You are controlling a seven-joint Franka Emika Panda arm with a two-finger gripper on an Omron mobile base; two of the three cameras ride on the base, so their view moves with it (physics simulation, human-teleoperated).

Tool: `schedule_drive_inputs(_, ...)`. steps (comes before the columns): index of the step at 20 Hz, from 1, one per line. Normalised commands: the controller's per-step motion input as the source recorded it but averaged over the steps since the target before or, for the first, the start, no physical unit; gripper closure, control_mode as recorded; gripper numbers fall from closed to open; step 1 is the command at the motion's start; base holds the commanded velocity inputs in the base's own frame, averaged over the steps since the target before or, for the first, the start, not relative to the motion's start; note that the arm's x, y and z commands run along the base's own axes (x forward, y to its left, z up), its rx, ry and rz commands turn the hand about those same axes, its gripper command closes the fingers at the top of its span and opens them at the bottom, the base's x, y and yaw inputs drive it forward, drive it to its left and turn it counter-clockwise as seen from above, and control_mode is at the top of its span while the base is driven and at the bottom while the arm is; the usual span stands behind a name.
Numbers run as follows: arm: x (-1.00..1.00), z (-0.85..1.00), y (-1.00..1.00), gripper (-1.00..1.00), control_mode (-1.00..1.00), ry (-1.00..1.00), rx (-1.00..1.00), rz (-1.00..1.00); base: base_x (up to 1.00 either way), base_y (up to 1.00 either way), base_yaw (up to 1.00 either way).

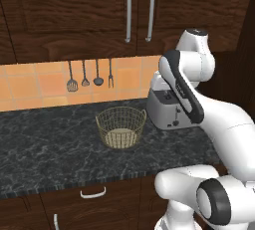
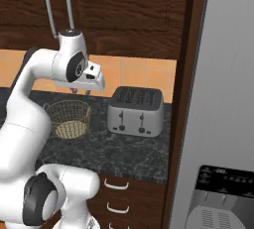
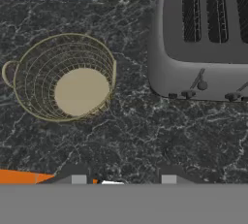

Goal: Open the cabinet, pick up the bread from the cabinet and place it in the basket. Then move the basket to the dining counter.

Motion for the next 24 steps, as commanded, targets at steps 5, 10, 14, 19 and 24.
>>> schedule_drive_inputs(5,-0.68,0.00,0.02,-1.00,-1.00,-0.07,0.00,0.00,0.00,0.00,0.00)
schedule_drive_inputs(10,-0.88,0.49,0.18,-1.00,-1.00,-0.54,0.00,-0.06,0.00,0.00,0.00)
schedule_drive_inputs(14,-0.77,0.93,0.06,-1.00,-1.00,-0.51,0.00,0.00,0.00,0.00,0.00)
schedule_drive_inputs(19,-0.44,0.90,0.10,-1.00,-1.00,-0.47,0.01,0.00,0.00,0.00,0.00)
schedule_drive_inputs(24,-0.02,0.87,0.03,-1.00,-1.00,-0.47,0.00,0.00,0.00,0.00,0.00)
